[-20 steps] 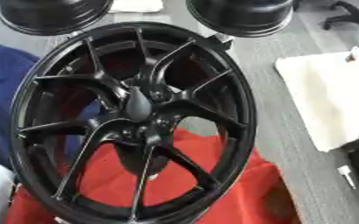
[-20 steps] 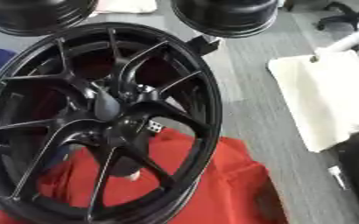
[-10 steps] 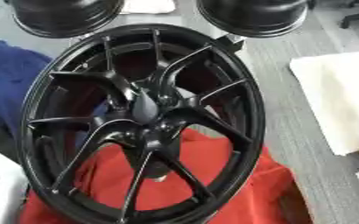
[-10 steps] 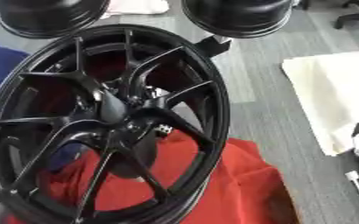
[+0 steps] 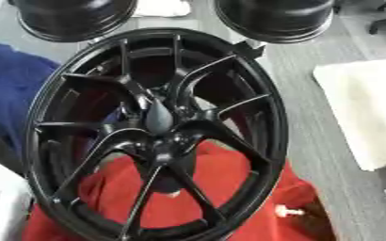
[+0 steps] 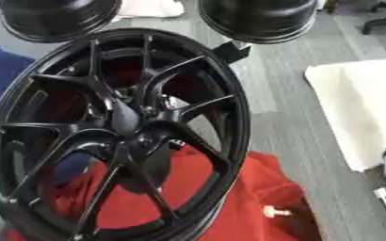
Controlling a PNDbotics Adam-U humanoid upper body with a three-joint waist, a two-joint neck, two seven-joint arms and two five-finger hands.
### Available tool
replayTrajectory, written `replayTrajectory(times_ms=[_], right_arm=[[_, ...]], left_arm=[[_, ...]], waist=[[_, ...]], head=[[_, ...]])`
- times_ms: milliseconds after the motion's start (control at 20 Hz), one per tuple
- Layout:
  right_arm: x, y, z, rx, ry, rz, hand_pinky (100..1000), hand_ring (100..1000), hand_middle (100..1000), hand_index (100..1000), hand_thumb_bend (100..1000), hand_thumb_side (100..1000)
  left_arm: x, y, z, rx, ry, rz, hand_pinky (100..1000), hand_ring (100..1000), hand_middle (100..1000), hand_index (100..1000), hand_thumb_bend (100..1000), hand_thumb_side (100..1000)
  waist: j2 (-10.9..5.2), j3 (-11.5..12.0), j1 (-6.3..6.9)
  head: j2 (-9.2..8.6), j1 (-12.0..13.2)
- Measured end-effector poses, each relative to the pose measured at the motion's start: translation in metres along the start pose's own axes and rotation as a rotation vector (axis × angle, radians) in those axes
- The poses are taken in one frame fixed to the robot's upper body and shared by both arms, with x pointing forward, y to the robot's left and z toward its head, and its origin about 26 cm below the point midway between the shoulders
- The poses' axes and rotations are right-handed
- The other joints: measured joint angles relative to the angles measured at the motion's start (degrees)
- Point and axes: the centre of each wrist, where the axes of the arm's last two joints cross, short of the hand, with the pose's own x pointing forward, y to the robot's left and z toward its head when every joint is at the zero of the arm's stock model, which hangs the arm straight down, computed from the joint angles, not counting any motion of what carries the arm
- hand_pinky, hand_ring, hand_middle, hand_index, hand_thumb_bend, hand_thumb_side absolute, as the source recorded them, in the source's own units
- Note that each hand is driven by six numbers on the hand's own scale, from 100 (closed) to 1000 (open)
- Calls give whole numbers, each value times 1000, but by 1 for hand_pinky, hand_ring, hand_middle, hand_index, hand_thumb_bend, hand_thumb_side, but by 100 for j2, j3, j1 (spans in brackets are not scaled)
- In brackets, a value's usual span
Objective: Pull the pin out of the wheel hub.
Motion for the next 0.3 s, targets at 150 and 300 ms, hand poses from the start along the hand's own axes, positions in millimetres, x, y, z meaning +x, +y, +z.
replayTrajectory(times_ms=[150, 300], right_arm=[[4, 4, -6, -23, -138, -114, 879, 808, 788, 796, 100, 518], [8, 6, -10, -33, -239, -220, 858, 779, 760, 765, 100, 523]], left_arm=[[5, -1, -6, -27, -34, -6, 669, 761, 629, 659, 100, 724], [8, -2, -10, -48, -55, -10, 670, 761, 630, 659, 100, 717]], waist=[[-10, 29, -39], [-34, 62, -88]], head=[[5, -44], [21, -77]])
